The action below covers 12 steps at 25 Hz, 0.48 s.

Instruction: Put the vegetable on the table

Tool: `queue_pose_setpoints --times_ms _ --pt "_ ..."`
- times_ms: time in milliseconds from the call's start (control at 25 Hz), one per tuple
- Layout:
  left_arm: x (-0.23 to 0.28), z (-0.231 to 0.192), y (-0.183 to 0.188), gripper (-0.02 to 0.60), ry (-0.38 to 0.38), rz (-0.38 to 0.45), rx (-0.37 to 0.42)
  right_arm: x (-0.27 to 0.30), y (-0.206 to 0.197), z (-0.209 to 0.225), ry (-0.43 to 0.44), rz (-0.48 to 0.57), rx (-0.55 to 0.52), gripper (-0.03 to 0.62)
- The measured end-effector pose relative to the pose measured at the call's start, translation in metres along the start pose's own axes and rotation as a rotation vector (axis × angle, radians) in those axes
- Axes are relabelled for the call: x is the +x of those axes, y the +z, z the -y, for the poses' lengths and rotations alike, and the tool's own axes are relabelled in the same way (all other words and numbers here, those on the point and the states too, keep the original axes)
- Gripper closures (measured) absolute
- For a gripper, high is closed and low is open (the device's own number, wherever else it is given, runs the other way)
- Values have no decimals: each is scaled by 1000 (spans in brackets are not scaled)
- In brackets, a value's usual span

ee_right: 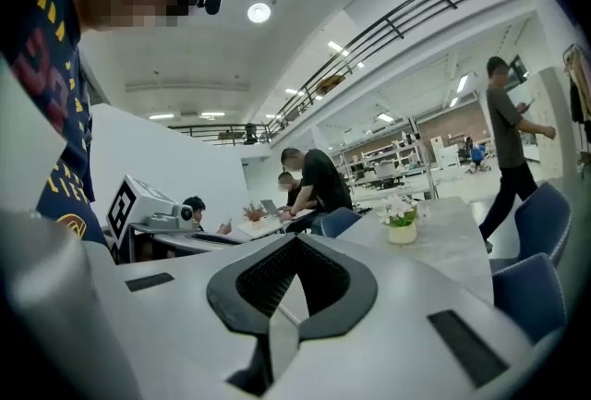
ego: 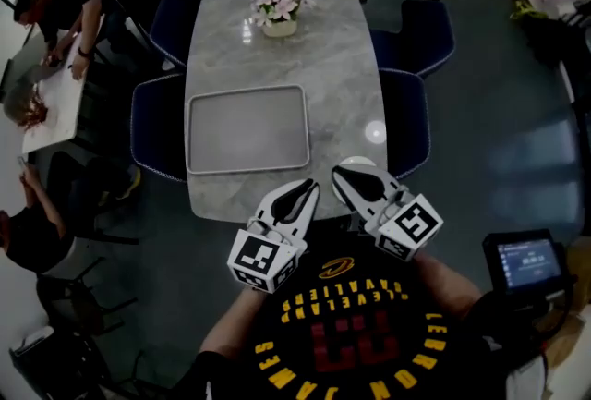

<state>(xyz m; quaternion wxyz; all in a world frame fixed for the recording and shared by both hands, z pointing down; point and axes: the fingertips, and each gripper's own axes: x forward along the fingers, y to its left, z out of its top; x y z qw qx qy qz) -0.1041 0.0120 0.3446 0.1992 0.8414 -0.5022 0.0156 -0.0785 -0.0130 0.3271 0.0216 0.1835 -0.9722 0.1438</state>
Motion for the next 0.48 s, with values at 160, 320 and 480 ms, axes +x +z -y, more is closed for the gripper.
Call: queue_pose_setpoints --times_ms 160,320,480 --pt "-10 -9 14 545 -25 26 56 14 10 -8 -51 -29 -115 588" --pt "-24 -10 5 545 -67 41 79 17 7 -23 -91 -16 -184 589" --pt "-35 -17 -2 545 -96 46 75 21 -1 -32 -131 -23 -196 589"
